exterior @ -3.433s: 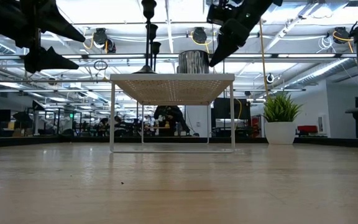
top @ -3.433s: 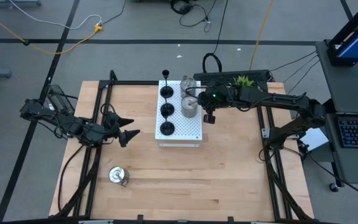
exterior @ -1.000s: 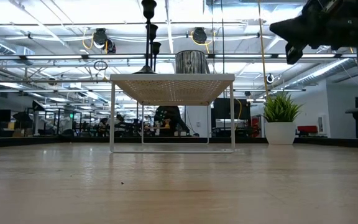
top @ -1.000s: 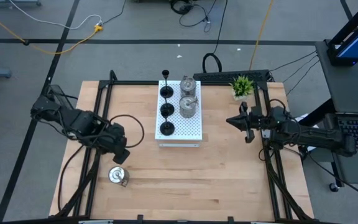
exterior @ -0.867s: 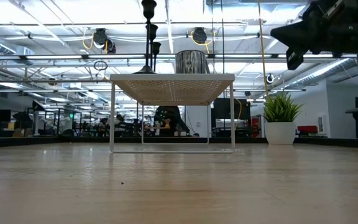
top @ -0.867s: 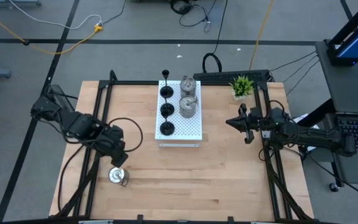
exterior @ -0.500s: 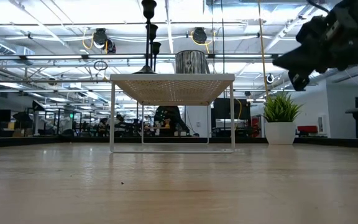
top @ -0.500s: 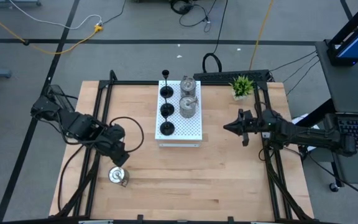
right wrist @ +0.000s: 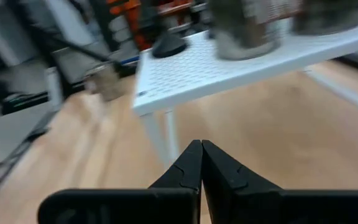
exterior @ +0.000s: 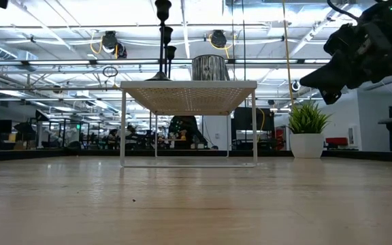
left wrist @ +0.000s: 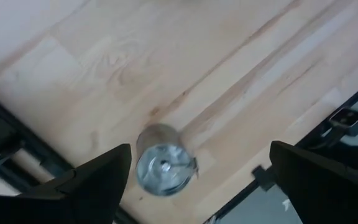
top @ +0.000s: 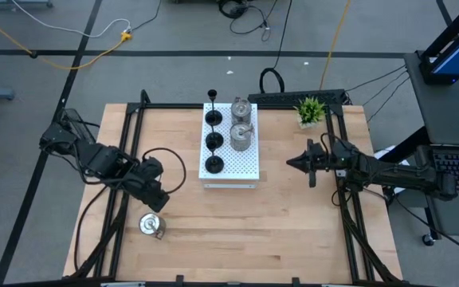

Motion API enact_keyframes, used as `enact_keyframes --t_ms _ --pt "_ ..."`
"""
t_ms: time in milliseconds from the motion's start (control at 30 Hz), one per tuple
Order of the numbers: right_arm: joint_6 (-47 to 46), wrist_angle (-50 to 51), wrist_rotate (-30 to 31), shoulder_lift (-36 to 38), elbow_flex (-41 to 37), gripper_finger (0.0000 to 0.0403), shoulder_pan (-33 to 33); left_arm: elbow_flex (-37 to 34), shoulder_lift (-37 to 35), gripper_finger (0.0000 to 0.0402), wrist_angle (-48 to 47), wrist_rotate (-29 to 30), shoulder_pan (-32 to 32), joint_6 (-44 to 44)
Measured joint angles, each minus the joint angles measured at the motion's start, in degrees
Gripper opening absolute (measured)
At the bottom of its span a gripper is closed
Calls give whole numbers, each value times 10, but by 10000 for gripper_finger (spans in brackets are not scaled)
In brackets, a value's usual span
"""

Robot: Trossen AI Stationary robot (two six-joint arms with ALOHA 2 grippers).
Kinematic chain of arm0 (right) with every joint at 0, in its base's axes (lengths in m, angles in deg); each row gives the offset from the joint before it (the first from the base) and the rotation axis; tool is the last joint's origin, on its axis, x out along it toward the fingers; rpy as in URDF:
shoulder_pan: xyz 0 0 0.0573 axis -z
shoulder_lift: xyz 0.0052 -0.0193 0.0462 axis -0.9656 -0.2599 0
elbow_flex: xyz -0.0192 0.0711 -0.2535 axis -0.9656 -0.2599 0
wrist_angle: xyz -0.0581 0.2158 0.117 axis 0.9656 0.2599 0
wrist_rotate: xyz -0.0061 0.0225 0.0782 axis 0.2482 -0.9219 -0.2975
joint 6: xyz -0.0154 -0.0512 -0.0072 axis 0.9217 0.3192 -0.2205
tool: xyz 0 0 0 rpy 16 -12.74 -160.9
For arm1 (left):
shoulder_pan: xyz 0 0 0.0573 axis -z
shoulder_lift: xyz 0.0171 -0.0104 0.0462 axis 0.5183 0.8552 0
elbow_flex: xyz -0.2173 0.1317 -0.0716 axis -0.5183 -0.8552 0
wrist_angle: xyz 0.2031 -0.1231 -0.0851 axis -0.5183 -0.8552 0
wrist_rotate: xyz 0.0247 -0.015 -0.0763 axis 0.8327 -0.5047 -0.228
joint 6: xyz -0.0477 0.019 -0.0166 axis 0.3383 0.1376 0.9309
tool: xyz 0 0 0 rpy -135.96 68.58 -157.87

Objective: Pick & Place candle stick holders
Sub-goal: Put the silver scented candles on the shelf aligned with the other silver scented candles

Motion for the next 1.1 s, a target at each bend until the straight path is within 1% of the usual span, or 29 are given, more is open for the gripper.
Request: enact_keyframes --t_ms 133,233,300,400,500,600,733,833,900,1000,1033,1100 --pt "-2 0 62 0 0 0 0 0 0 390 10 8 0 0" --pt "2 0 74 0 0 0 0 0 0 390 20 7 0 0" --pt "24 0 64 0 0 0 0 0 0 390 22 7 1 0" --pt "64 0 18 0 0 0 0 0 0 390 21 8 3 -8" --pt "60 1 -21 0 0 0 0 0 0 390 20 8 4 -16" --pt "57 13 -48 0 0 0 0 0 0 390 18 8 4 -18" --pt "69 35 -48 0 0 0 0 0 0 390 13 8 3 -6" --pt "71 25 -48 2 0 0 0 0 0 390 13 8 3 7" --pt "71 21 -34 8 0 0 0 0 0 390 14 7 3 17" --pt "66 18 29 23 0 0 0 0 0 390 13 2 4 27" --pt "66 12 41 31 0 0 1 0 0 390 13 -2 4 27" --pt "67 -11 41 51 0 0 1 0 0 390 11 -6 4 27"
